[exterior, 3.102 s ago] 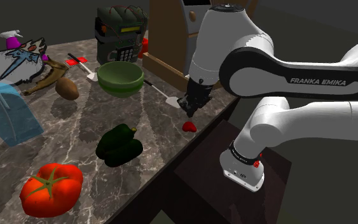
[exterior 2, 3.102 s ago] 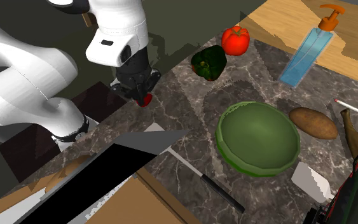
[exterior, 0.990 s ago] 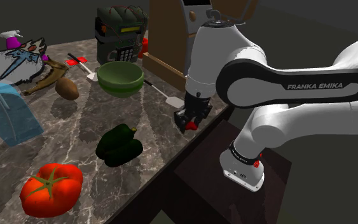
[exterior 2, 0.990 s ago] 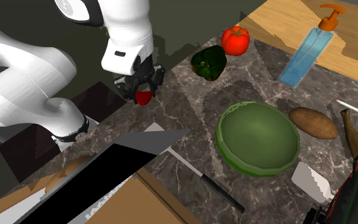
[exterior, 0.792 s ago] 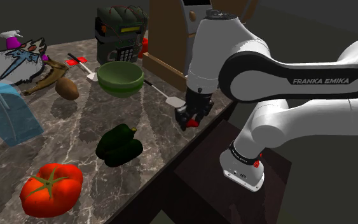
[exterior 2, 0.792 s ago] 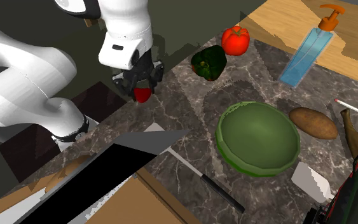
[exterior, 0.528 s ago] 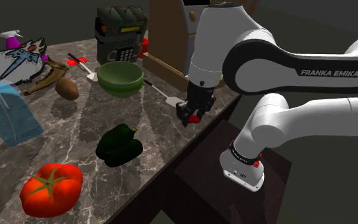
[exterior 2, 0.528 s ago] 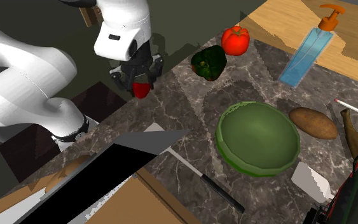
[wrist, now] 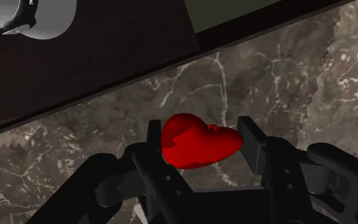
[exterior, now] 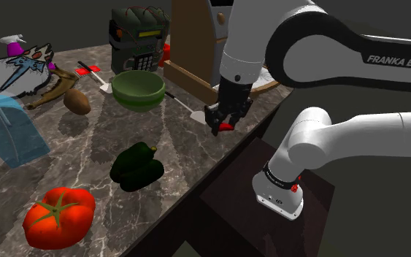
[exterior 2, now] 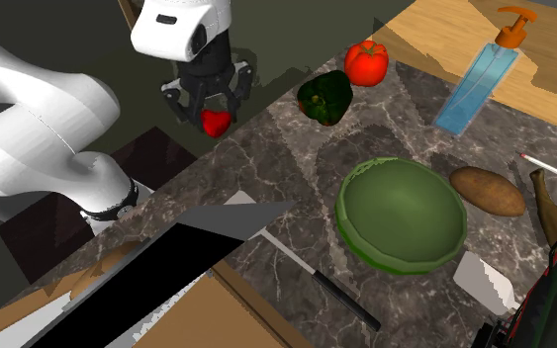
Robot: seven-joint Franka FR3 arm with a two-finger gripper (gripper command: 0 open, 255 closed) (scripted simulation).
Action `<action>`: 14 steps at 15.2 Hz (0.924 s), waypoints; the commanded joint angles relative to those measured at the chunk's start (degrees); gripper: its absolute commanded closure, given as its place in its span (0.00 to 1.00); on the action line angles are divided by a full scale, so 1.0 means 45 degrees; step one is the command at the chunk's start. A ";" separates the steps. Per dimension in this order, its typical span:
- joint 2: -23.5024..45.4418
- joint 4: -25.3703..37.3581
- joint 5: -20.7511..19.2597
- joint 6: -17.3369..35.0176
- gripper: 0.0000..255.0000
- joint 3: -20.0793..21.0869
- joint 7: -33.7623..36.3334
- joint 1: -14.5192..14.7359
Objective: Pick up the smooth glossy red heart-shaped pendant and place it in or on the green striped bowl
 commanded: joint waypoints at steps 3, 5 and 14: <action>0.0055 0.0675 -0.0237 -0.0630 1.00 -0.0250 0.0017 -0.0099; 0.0111 0.1032 -0.0338 -0.0931 1.00 -0.0353 0.0037 -0.0145; 0.0499 0.2727 -0.0741 -0.2242 1.00 -0.0755 0.0138 -0.0344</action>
